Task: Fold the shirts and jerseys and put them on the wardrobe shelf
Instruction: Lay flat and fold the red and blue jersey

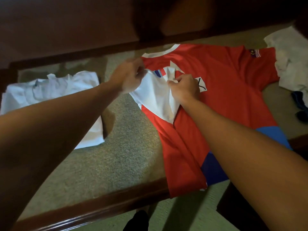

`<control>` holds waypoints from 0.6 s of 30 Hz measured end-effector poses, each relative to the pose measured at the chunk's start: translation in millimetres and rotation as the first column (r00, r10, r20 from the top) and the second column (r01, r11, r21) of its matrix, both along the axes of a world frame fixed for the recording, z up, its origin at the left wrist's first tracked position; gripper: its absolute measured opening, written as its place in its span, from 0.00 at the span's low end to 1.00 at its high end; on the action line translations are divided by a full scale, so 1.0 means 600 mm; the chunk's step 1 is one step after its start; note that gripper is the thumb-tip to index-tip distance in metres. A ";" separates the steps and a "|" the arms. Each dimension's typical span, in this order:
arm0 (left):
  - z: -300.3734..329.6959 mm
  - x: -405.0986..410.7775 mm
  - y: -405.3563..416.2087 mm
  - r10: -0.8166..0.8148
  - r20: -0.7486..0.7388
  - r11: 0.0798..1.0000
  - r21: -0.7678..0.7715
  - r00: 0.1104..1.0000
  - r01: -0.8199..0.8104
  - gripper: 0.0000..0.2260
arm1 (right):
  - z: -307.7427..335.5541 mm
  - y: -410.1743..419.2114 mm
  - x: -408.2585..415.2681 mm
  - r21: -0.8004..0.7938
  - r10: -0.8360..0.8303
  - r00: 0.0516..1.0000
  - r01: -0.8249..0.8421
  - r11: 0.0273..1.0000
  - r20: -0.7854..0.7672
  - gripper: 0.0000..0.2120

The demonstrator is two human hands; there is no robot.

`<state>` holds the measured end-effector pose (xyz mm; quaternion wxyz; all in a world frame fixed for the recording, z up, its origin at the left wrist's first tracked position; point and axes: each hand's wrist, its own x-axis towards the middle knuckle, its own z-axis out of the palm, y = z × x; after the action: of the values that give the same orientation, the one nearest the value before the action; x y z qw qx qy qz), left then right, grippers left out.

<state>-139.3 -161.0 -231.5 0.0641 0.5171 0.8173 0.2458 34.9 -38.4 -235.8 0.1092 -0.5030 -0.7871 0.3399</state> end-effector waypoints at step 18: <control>-0.001 -0.050 0.109 -0.187 -0.241 0.964 -0.230 0.952 0.131 0.20 | -0.009 0.083 0.033 0.267 0.002 0.998 -0.017 0.964 0.056 0.13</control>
<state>-169.4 -95.3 -231.8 0.0304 0.5996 0.7956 0.0814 54.7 11.6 -241.1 0.1528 -0.4889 -0.8309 0.2173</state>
